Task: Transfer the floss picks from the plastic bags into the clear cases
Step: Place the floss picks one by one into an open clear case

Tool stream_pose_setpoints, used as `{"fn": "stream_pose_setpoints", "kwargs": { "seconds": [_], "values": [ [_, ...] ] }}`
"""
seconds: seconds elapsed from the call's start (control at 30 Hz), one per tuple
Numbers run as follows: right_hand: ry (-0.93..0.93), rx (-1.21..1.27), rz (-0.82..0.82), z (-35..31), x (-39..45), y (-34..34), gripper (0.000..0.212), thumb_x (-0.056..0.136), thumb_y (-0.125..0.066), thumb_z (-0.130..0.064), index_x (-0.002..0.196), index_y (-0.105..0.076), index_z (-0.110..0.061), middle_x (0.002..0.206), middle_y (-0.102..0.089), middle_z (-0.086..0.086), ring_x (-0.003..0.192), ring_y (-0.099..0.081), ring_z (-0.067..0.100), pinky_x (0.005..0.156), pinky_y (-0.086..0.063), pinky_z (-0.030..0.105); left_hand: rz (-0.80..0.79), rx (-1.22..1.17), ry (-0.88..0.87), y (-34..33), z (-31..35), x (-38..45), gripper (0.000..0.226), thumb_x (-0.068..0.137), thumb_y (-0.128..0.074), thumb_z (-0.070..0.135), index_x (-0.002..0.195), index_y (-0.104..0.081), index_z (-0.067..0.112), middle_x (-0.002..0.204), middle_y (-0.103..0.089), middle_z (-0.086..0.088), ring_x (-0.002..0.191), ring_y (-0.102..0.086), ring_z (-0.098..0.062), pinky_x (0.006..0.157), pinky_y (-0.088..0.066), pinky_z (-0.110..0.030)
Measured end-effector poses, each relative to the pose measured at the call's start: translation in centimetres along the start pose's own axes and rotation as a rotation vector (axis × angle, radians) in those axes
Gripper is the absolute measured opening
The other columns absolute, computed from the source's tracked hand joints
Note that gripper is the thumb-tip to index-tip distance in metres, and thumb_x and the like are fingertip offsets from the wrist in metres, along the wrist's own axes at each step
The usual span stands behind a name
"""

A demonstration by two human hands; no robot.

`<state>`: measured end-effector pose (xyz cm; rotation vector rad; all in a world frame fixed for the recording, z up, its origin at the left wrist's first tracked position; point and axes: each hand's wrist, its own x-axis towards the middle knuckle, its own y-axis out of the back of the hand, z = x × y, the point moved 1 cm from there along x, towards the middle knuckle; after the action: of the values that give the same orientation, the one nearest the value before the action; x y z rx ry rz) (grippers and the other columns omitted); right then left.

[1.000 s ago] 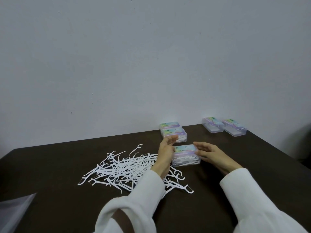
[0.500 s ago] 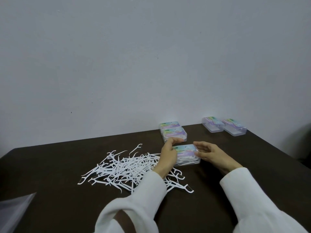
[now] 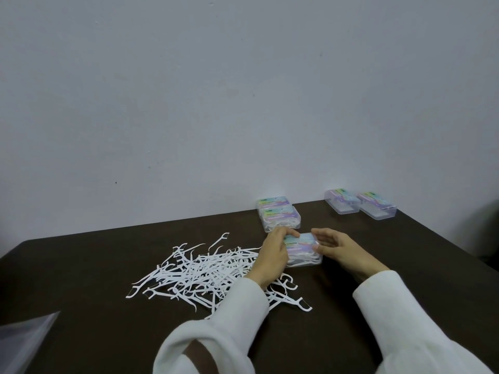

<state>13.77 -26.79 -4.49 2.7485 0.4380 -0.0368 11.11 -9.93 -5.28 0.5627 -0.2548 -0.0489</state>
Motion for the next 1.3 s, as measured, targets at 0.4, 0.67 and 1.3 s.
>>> {"fn": "stream_pose_setpoints", "kwargs": {
  "seconds": [0.4,0.67,1.3],
  "values": [
    [0.105,-0.342,0.028,-0.6,-1.1,-0.8,0.079,0.078,-0.072,-0.026,0.143,-0.028,-0.02,0.146,-0.037,0.003,0.131,-0.039,0.017,0.104,-0.035,0.029,0.019,0.327,0.002,2.3,0.3,-1.9,0.038,0.1,-0.041,0.018,0.138,-0.042,0.015,0.142,-0.042,-0.001,0.123,-0.044,-0.01,0.095,-0.035,-0.016],
    [0.456,-0.784,0.023,-1.2,-1.8,-1.7,0.061,0.085,-0.064,-0.029,0.139,-0.035,-0.028,0.144,-0.037,-0.007,0.131,-0.035,0.008,0.109,-0.024,0.024,-0.039,0.346,-0.005,1.5,1.8,-1.9,0.038,0.097,-0.049,0.019,0.134,-0.046,0.016,0.129,-0.053,-0.003,0.104,-0.05,-0.009,0.085,-0.036,-0.017],
    [0.393,-0.869,0.138,-0.2,2.4,5.0,0.045,0.091,-0.055,-0.031,0.135,-0.045,-0.03,0.139,-0.05,-0.002,0.126,-0.048,0.013,0.107,-0.032,0.023,-0.022,0.412,0.045,2.8,0.8,5.6,0.04,0.092,-0.036,-0.003,0.12,-0.058,0.015,0.129,-0.055,-0.004,0.12,-0.049,-0.015,0.097,-0.038,-0.022]
  ]
}}
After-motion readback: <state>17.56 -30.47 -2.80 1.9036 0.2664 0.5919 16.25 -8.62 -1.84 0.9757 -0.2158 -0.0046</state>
